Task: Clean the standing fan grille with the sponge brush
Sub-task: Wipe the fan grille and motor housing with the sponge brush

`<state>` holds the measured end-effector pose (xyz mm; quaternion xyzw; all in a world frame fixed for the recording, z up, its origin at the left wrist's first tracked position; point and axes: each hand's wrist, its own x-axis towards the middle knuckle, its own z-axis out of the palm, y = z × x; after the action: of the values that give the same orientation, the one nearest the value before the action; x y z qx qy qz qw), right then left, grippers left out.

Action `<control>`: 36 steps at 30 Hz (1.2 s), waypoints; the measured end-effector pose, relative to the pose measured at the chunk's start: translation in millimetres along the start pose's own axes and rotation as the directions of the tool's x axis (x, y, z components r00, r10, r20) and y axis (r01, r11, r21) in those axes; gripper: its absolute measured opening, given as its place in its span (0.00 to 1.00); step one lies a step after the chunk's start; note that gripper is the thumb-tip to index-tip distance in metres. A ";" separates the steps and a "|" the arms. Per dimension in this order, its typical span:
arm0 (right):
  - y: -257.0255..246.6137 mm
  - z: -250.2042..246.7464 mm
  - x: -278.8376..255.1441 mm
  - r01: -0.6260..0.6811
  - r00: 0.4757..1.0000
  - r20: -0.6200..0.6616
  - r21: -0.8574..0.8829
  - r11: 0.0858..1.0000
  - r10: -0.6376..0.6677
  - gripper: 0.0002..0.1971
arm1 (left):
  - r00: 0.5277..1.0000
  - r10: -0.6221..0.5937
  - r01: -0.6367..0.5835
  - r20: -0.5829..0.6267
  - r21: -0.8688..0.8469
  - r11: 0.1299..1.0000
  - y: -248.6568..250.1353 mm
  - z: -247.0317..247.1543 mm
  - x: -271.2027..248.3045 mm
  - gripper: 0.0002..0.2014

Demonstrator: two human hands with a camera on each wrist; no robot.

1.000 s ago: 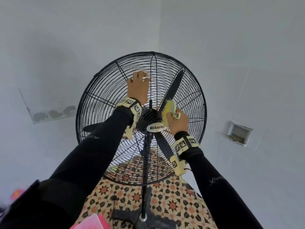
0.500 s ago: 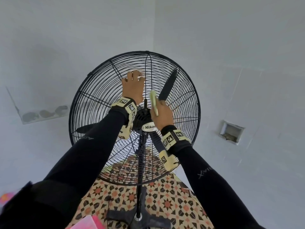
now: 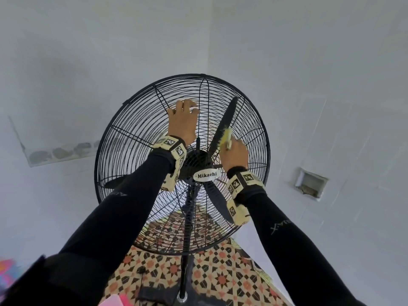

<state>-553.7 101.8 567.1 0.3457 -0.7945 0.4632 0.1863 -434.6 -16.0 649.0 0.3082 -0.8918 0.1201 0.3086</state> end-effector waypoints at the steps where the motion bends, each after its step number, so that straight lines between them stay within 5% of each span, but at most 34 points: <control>1: -5.5 2.1 1.0 0.063 0.998 0.023 0.007 0.998 -0.064 0.17 | 1.000 -0.012 0.012 -0.001 -0.005 1.000 3.8 0.3 0.8 0.39; 4: -16.3 3.8 -1.6 0.177 0.976 0.111 0.100 0.979 -0.187 0.14 | 0.999 -0.050 0.050 -0.003 -0.013 0.999 6.0 1.8 0.5 0.40; 9: 5.7 -3.4 6.5 -0.093 0.994 0.049 -0.082 0.992 0.097 0.18 | 1.000 -0.030 0.030 -0.008 -0.038 0.999 -0.8 2.2 -2.1 0.40; 13: -12.8 7.9 1.6 0.267 0.958 0.096 0.053 0.962 -0.271 0.19 | 0.997 -0.072 0.073 0.006 -0.036 0.997 3.3 1.4 -0.7 0.43; 18: -13.5 1.3 14.2 -0.029 1.000 0.000 -0.059 0.998 0.029 0.18 | 0.999 -0.037 0.037 -0.004 -0.040 0.998 5.0 0.5 -2.1 0.41; 22: -31.1 11.1 10.7 0.221 0.971 0.072 0.085 0.972 -0.227 0.15 | 0.997 -0.074 0.074 -0.006 -0.059 0.996 7.7 1.8 -0.8 0.41; 25: -8.4 -3.7 20.9 0.058 0.994 0.090 -0.028 0.998 -0.055 0.17 | 0.998 -0.057 0.056 -0.002 -0.072 0.996 -0.7 2.8 -0.5 0.41; 27: -1.4 -15.7 27.0 0.059 0.995 0.082 -0.117 0.991 -0.050 0.15 | 1.000 -0.027 0.027 -0.004 -0.060 0.998 -3.6 2.9 -0.5 0.41; 30: -21.4 -28.4 31.5 0.197 0.979 0.019 0.141 0.970 -0.202 0.10 | 1.000 -0.016 0.016 -0.011 -0.050 0.999 -6.2 5.5 -0.5 0.41; 32: -33.1 -28.3 40.7 0.313 0.949 -0.066 0.304 0.900 -0.308 0.16 | 0.999 -0.027 0.027 -0.018 -0.038 0.999 -9.4 5.6 -1.3 0.42; 34: -32.3 -24.3 45.6 0.404 0.912 -0.070 0.328 0.854 -0.405 0.19 | 0.999 -0.033 0.033 0.004 -0.022 0.999 -11.1 4.1 -3.1 0.43; 36: -20.9 -19.4 47.7 0.356 0.931 -0.040 0.317 0.879 -0.363 0.23 | 0.999 -0.045 0.045 0.030 -0.009 0.999 -10.3 2.9 -3.4 0.44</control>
<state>-572.1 93.7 618.9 0.5174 -0.6329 0.5392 0.2024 -427.5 -23.6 644.9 0.3286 -0.8897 0.1044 0.2994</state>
